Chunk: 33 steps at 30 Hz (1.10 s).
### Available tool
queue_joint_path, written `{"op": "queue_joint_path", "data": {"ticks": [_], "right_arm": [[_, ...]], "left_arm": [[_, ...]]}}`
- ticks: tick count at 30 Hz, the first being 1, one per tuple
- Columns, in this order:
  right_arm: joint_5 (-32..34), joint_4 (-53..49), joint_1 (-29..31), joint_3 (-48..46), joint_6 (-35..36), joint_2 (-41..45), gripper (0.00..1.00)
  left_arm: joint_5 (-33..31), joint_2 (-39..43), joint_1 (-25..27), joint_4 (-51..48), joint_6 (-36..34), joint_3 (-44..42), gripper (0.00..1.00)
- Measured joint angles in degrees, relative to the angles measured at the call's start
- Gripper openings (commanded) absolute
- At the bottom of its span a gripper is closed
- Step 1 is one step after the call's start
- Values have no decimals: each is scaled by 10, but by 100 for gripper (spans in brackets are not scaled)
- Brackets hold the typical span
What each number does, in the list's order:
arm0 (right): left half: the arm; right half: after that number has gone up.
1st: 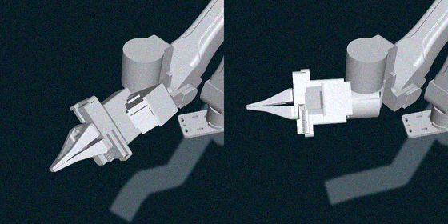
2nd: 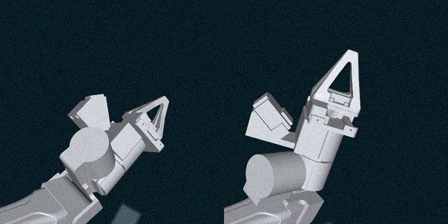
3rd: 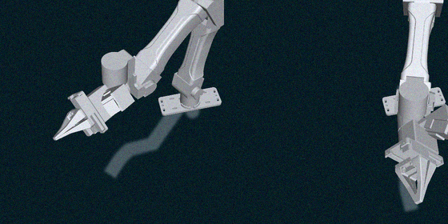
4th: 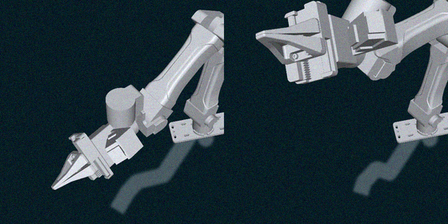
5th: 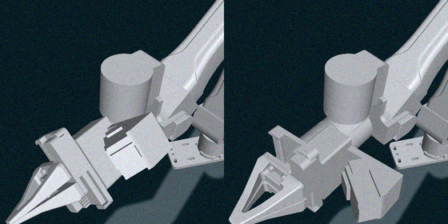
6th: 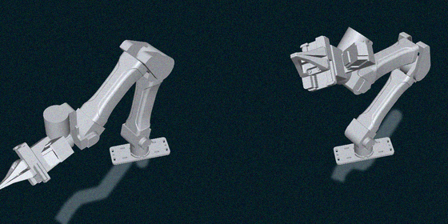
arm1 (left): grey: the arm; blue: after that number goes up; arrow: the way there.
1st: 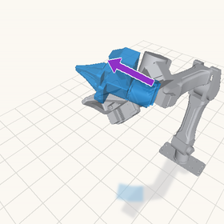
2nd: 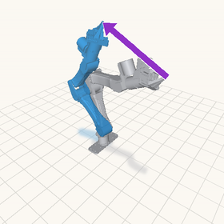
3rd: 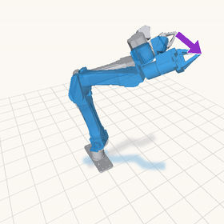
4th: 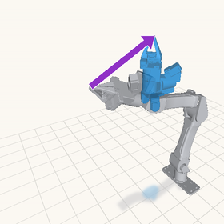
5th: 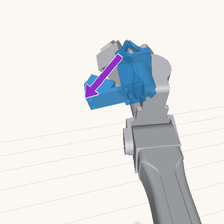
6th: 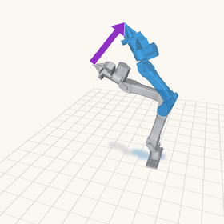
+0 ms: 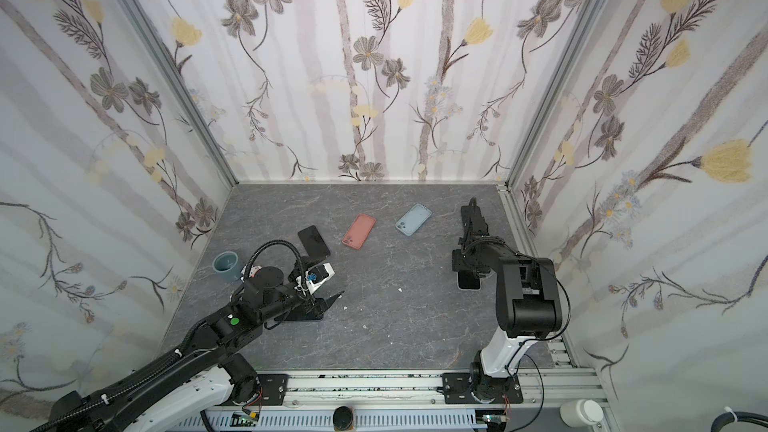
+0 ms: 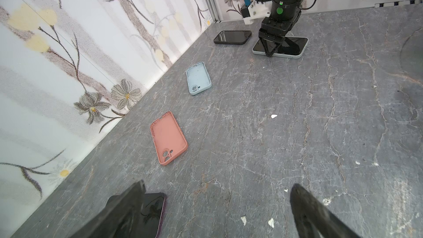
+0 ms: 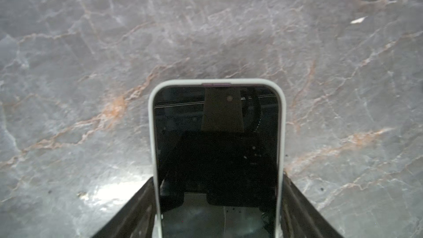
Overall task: Put the phone into the phone case
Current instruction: 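Lift the cased phone with the right gripper and carry it farther from the robot, then set the cased phone down beside the far black phone and open the right gripper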
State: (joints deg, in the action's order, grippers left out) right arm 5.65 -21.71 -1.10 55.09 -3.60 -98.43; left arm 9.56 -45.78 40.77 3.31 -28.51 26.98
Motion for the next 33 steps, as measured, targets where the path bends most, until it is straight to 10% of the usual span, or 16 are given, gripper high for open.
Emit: {"op": "queue_joint_path", "data": {"ticks": [8, 22, 33], "right_arm": [[18, 9, -7, 4, 2, 4, 97], [23, 47, 136, 31, -4, 96, 90], [-54, 99, 181, 211, 21, -128, 75]], "left_arm": [[-18, 1, 0, 1, -2, 0, 100], [-125, -4, -1, 21, -15, -7, 100], [-205, -7, -12, 52, -14, -11, 100]]}}
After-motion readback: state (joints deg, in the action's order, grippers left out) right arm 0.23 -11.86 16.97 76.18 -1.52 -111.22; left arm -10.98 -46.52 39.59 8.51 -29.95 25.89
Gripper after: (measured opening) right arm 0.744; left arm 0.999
